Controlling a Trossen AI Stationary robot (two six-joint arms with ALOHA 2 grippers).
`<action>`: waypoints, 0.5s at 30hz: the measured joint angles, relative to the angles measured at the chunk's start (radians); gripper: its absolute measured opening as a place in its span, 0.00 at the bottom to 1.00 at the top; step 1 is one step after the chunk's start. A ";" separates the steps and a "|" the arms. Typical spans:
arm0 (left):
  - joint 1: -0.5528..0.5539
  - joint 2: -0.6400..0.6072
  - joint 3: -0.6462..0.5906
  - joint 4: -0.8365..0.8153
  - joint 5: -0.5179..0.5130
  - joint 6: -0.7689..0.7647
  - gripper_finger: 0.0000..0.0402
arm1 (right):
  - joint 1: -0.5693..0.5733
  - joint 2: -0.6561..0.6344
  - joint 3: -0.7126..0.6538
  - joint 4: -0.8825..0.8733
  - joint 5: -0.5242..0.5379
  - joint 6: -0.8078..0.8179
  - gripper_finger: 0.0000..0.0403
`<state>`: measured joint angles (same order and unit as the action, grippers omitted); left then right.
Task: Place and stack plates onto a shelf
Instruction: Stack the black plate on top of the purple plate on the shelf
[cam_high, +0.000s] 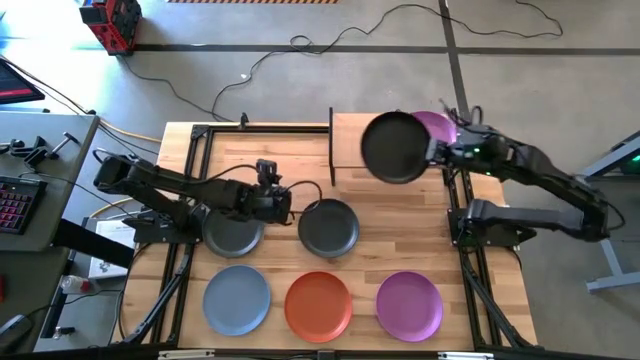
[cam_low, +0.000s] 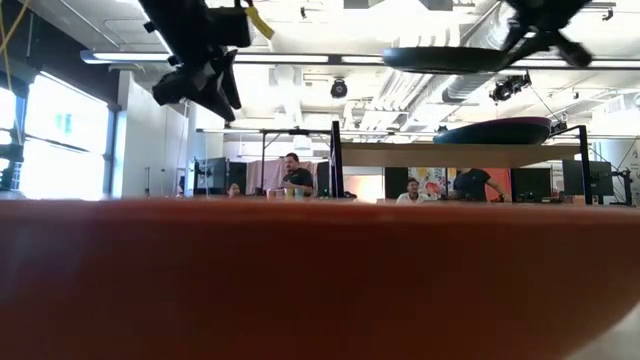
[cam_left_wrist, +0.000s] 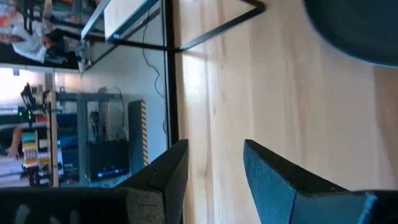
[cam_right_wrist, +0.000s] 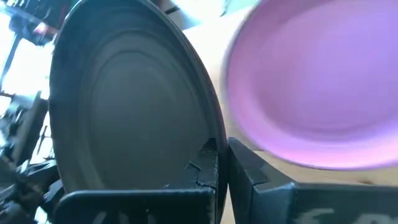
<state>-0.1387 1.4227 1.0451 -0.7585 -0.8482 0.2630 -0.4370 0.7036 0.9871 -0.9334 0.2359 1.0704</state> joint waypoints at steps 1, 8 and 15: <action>0.010 0.000 0.000 0.003 0.000 0.000 0.36 | -0.022 -0.021 0.000 -0.028 0.000 -0.004 0.00; 0.080 0.000 0.000 0.030 0.040 -0.001 0.36 | -0.160 -0.135 0.000 -0.193 0.002 0.003 0.00; 0.152 0.000 0.000 0.092 0.093 0.000 0.36 | -0.239 -0.163 0.000 -0.254 0.076 0.076 0.00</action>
<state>0.0133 1.4227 1.0451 -0.6670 -0.7549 0.2626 -0.6760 0.5411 0.9867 -1.1879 0.3121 1.1467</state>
